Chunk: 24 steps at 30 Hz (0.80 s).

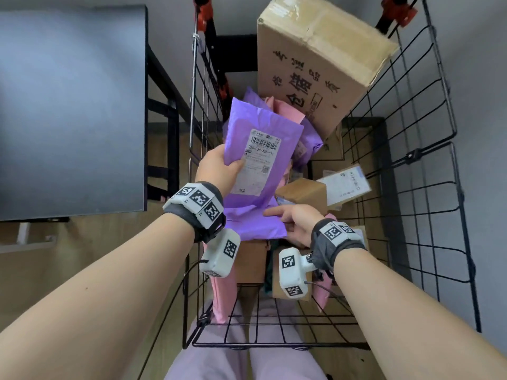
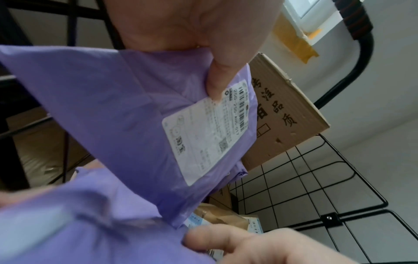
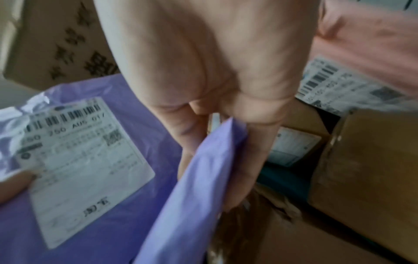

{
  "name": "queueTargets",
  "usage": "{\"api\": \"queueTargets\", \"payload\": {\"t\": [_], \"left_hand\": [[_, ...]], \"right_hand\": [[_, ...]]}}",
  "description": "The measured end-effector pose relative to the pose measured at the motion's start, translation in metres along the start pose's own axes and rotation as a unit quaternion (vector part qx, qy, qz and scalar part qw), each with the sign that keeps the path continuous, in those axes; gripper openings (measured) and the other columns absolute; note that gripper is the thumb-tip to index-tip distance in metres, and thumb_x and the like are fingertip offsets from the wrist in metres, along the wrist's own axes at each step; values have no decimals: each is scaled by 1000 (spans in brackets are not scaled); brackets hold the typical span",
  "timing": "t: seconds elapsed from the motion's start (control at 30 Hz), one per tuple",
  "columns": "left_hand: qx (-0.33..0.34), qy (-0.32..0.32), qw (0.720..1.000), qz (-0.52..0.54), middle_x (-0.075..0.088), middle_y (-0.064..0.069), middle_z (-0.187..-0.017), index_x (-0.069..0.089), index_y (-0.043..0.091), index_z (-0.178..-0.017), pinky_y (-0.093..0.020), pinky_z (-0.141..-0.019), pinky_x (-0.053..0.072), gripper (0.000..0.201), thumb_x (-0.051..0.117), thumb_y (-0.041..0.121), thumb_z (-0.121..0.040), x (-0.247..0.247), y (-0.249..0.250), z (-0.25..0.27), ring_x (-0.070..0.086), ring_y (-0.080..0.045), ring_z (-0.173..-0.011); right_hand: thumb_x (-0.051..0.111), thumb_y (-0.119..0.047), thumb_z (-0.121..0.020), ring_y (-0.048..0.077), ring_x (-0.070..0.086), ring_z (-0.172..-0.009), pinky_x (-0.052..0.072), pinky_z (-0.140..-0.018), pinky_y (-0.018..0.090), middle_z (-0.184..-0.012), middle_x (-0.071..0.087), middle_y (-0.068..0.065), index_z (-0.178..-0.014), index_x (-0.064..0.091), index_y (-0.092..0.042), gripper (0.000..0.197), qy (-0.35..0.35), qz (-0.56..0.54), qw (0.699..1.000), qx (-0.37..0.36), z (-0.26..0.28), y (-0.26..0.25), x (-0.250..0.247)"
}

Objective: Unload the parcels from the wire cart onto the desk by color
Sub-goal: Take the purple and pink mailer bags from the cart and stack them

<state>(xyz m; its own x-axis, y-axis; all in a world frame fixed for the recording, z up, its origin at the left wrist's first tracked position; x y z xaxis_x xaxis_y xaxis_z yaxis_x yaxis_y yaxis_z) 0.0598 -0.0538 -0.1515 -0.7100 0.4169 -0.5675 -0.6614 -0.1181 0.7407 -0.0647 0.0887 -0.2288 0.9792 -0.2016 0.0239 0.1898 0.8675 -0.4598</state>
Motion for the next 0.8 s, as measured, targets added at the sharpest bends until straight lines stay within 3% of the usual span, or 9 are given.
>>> {"api": "queueTargets", "payload": {"t": [0.1, 0.17, 0.23, 0.3, 0.4, 0.47, 0.6, 0.7, 0.8], "left_hand": [[16, 22, 999, 23, 68, -6, -98, 65, 11, -104, -35, -85, 50, 18, 60, 15, -87, -18, 26, -1, 63, -27, -96], [30, 46, 997, 48, 67, -4, -97, 64, 9, -105, -28, -78, 46, 19, 60, 14, -88, -34, 44, -3, 62, -23, -91], [34, 73, 994, 78, 65, -3, -97, 64, 6, -108, -24, -73, 43, 22, 60, 12, -88, -54, 62, -2, 59, -17, -88], [28, 106, 985, 133, 65, -6, -97, 64, 4, -108, -26, -75, 48, 22, 61, 9, -87, -78, 74, -1, 58, -15, -89], [-9, 157, 958, 238, 67, -8, -100, 65, 8, -105, -41, -91, 52, 24, 68, 9, -82, -118, 83, 2, 64, -22, -94], [-17, 181, 950, 254, 66, -5, -100, 65, 9, -105, -38, -89, 52, 27, 70, 11, -79, -143, 84, 7, 64, -22, -95], [-31, 187, 959, 212, 65, -9, -102, 62, 6, -109, -36, -85, 51, 23, 64, 8, -86, -180, 69, 24, 63, -24, -92], [-51, 192, 953, 227, 67, -13, -107, 63, 11, -103, -35, -82, 50, 17, 63, 9, -87, -209, 54, 39, 62, -23, -88], [-53, 187, 951, 242, 66, -11, -102, 61, 11, -106, -26, -68, 50, 20, 62, 6, -86, -244, 43, 48, 62, -25, -82]], "right_hand": [[24, 24, -77, 24, 52, -76, 43, -51, 14, -117, 57, 31, -114, 64, 2, 58, 14, 81, 992, -94, 22, -28, -8], [44, 21, -80, 9, 59, -72, 42, -51, 8, -102, 63, 16, -118, 62, 0, 48, 25, 143, 980, -134, 31, -45, -11], [72, -3, -71, -4, 62, -63, 49, -62, 8, -79, 67, 3, -104, 72, -10, 34, 82, 172, 967, -168, 39, -64, -17], [81, -21, -64, 7, 62, -71, 51, -71, 25, -71, 68, 2, -85, 76, -18, 22, 146, 191, 947, -215, 55, -90, -23], [80, -16, -72, 10, 51, -66, 42, -64, 24, -65, 62, 3, -72, 68, -17, 11, 192, 151, 933, -266, 74, -128, -33], [77, -17, -77, 10, 49, -65, 39, -61, 22, -62, 57, -3, -65, 61, -21, 20, 205, 116, 930, -283, 83, -150, -36], [66, -22, -86, 19, 56, -78, 44, -74, 31, -80, 62, 6, -77, 59, -13, 15, 213, 96, 924, -301, 98, -176, -25], [62, -30, -81, 35, 64, -89, 51, -86, 45, -92, 67, 21, -78, 56, -5, 25, 207, 29, 926, -315, 104, -190, -10], [59, -32, -79, 28, 63, -87, 48, -89, 51, -99, 67, 20, -79, 59, -13, 19, 199, 5, 920, -337, 115, -209, 17]]}}
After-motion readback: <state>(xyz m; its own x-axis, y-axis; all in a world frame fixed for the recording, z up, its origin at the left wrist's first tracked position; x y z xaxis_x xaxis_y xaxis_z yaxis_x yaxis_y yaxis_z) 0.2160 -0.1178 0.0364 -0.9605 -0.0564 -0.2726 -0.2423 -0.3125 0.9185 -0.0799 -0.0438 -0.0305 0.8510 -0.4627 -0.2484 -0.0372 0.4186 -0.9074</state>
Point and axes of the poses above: each hand's wrist, its own z-axis away from the middle knuckle, its own x-axis out of the palm, y = z × x, the point moved 4 cm from there along -z, towards the middle knuckle
